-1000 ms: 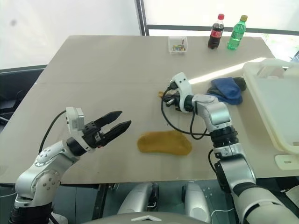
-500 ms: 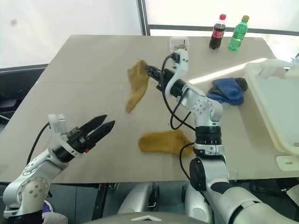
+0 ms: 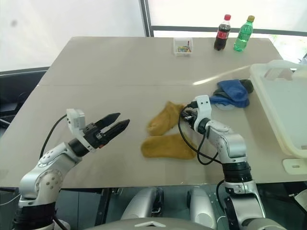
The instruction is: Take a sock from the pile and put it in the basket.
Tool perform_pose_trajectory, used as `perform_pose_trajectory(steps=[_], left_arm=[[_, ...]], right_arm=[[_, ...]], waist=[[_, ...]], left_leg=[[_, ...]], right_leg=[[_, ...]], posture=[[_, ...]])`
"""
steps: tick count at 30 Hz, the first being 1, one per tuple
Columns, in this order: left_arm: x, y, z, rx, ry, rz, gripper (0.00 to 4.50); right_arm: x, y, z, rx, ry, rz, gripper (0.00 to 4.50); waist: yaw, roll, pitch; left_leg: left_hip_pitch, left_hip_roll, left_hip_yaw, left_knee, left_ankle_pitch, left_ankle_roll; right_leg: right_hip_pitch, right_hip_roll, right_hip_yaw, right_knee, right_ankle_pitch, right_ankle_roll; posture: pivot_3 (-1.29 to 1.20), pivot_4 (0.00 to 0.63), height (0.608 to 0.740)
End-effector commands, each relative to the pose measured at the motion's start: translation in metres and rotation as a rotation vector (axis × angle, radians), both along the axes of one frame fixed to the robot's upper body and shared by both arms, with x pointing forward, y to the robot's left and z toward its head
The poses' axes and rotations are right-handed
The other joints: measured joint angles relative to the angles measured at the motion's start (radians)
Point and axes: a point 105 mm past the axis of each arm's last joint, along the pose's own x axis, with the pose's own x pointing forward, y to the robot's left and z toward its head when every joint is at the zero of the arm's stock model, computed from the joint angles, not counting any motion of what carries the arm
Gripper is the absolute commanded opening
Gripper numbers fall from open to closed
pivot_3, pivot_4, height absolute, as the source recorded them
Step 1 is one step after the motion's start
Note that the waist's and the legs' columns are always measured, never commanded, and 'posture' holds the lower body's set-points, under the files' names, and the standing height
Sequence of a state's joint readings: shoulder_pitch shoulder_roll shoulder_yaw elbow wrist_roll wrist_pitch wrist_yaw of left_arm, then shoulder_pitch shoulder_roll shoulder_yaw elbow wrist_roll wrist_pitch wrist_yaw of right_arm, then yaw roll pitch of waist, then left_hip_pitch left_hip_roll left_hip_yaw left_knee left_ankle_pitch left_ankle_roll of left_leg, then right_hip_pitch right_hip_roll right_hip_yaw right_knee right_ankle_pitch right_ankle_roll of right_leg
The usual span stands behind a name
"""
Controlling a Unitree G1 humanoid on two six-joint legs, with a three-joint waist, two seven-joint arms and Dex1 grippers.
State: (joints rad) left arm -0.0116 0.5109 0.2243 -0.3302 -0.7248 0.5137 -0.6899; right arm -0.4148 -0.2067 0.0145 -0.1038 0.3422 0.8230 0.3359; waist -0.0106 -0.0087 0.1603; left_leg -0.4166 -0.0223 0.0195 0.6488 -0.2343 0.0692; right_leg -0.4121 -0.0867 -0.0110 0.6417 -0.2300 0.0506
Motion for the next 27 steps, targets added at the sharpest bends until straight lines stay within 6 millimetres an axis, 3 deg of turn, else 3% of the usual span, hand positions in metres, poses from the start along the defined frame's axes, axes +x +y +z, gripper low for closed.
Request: perform_pose_trajectory(steps=[1, 4, 9, 12, 17, 20, 23, 25, 27], left_arm=[[0.007, -0.004, 0.000, 0.098, -0.037, 0.005, 3.62], [0.011, -0.011, -0.007, 0.144, 0.002, -0.014, 3.62], [0.016, -0.024, -0.018, 0.193, 0.071, -0.039, 3.62], [0.020, -0.034, -0.027, 0.248, 0.110, -0.047, 3.62], [0.028, -0.047, -0.045, 0.288, 0.185, -0.024, 3.62], [0.032, -0.056, -0.049, 0.292, 0.196, -0.027, 2.88], [0.036, -0.060, -0.049, 0.291, 0.190, -0.027, 1.71], [0.039, -0.059, -0.046, 0.298, 0.177, -0.024, 0.85], [0.046, -0.051, -0.042, 0.298, 0.169, -0.013, 0.02]], right_arm=[[-0.002, -0.007, 0.041, 0.013, -0.158, 0.047, 2.32], [-0.001, -0.008, 0.056, -0.095, -0.246, 0.124, 2.32], [0.014, -0.001, 0.057, -0.255, -0.313, 0.264, 2.32], [0.026, 0.010, 0.051, -0.302, -0.312, 0.338, 2.32], [0.044, 0.019, 0.022, -0.472, -0.274, 0.429, 2.32], [0.051, 0.020, 0.013, -0.516, -0.248, 0.448, 2.42], [0.053, 0.020, 0.010, -0.528, -0.237, 0.457, 1.58], [0.051, 0.017, 0.010, -0.530, -0.229, 0.451, 0.62], [0.050, 0.009, 0.012, -0.513, -0.204, 0.411, 0.00]], waist=[[0.000, 0.000, 0.000], [-0.001, 0.000, 0.001], [-0.006, -0.001, 0.001], [-0.003, -0.001, 0.001], [-0.001, -0.002, 0.002], [0.000, -0.002, 0.002], [0.000, -0.002, 0.002], [0.000, -0.002, 0.002], [0.001, -0.002, 0.002]], left_leg=[[0.000, 0.000, 0.000, 0.000, 0.000, 0.000], [0.000, 0.000, 0.000, 0.000, 0.000, 0.000], [0.000, 0.002, 0.000, 0.000, 0.000, 0.000], [0.000, 0.002, 0.000, 0.001, 0.000, 0.000], [0.000, 0.002, 0.001, 0.002, 0.000, 0.000], [0.000, 0.001, 0.001, 0.002, 0.002, -0.003], [0.000, 0.002, 0.001, 0.002, 0.003, -0.004], [0.000, 0.002, 0.000, 0.002, 0.003, -0.004], [0.000, 0.002, 0.000, 0.002, 0.003, -0.004]], right_leg=[[0.000, 0.000, 0.000, 0.000, 0.000, 0.000], [0.000, 0.000, 0.000, 0.000, 0.000, 0.001], [0.000, 0.004, 0.000, 0.000, 0.002, 0.004], [0.000, 0.008, 0.000, 0.000, 0.002, 0.004], [0.000, 0.007, 0.001, 0.000, 0.002, 0.004], [0.001, 0.007, 0.000, 0.000, 0.002, 0.004], [0.001, 0.007, 0.000, 0.000, 0.002, 0.004], [0.001, 0.007, 0.000, 0.000, 0.002, 0.004], [0.001, 0.002, 0.000, 0.001, 0.002, 0.004]], posture=[[0.00, 0.150, 0.729], [0.00, 0.150, 0.729], [0.00, 0.150, 0.729], [0.00, 0.150, 0.729], [0.00, 0.150, 0.729], [0.00, 0.150, 0.729], [0.00, 0.150, 0.729], [0.00, 0.150, 0.729], [0.00, 0.150, 0.729]])
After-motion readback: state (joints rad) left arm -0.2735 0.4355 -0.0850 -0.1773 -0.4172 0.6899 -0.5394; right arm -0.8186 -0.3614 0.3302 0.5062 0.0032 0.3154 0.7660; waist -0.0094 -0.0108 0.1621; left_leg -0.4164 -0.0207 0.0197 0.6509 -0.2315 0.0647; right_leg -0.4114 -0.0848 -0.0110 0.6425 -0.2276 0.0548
